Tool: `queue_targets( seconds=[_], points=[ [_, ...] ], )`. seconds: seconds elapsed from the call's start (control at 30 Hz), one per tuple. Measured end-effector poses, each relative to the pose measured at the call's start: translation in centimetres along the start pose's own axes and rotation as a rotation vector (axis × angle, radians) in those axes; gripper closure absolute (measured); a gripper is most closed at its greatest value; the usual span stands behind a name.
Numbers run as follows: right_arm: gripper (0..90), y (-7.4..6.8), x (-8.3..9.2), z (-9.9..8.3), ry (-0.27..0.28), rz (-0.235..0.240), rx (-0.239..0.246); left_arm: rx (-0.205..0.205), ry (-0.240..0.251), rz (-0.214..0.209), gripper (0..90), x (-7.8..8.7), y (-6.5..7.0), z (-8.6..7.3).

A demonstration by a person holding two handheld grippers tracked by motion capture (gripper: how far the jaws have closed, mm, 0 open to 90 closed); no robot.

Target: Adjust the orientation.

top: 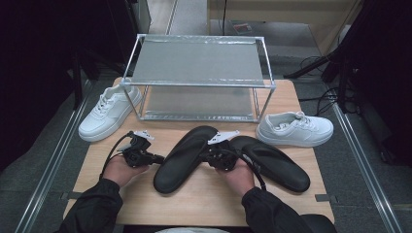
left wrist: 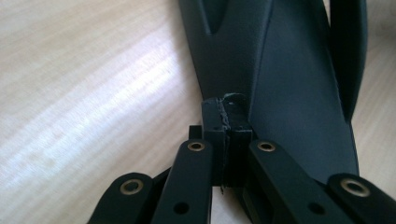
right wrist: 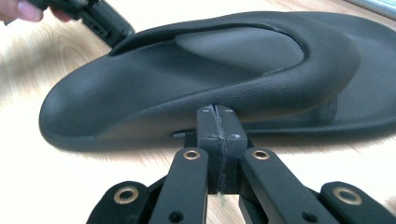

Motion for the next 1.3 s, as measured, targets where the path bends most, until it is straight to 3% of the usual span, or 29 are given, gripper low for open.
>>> queue_targets(
  seconds=[0.23,0.33,0.43,0.53,0.7,0.83,1.03,1.23,1.3],
  points=[
    [90.0,0.1,-0.2,0.5,-0.008,-0.003,0.016,-0.001,-0.011,0.041,90.0,0.1,1.1,-0.6],
    [90.0,0.3,-0.3,0.8,-0.006,-0.004,0.015,0.020,-0.001,0.003,90.0,-0.1,1.3,-1.1],
    [90.0,0.5,-0.5,1.0,-0.004,0.009,0.009,0.023,-0.002,-0.007,90.0,-0.1,1.5,-1.1],
    [90.0,0.6,-0.4,1.1,-0.007,-0.008,0.011,0.023,-0.008,-0.026,90.0,-0.3,1.8,-1.0],
    [90.0,1.2,-0.2,1.2,-0.001,-0.021,-0.015,-0.017,-0.018,-0.028,90.0,-0.6,2.7,-0.7],
    [90.0,1.5,-0.3,1.3,0.005,-0.022,-0.028,-0.022,-0.022,-0.053,90.0,-1.0,3.3,-0.6],
    [90.0,1.7,-0.3,1.3,0.009,-0.019,-0.035,-0.038,-0.024,-0.030,90.0,-1.0,3.8,-0.6],
    [90.0,1.8,-0.2,1.4,0.001,-0.021,-0.025,-0.040,-0.020,-0.044,88.8,-0.9,3.7,-0.6],
    [90.0,1.9,0.0,1.4,-0.006,-0.021,-0.016,-0.054,0.008,-0.038,86.4,-0.3,3.7,-0.5]
  ],
)
Point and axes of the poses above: each handheld gripper's, and its own axes: x roughly backward along the jaws, z roughly out of its top, y roughly to its right, the point moved 2 cm from there along -x, roughly forward along the jaws, and after that the axes turned 14 degrees about -y, right-handed, at the moved point
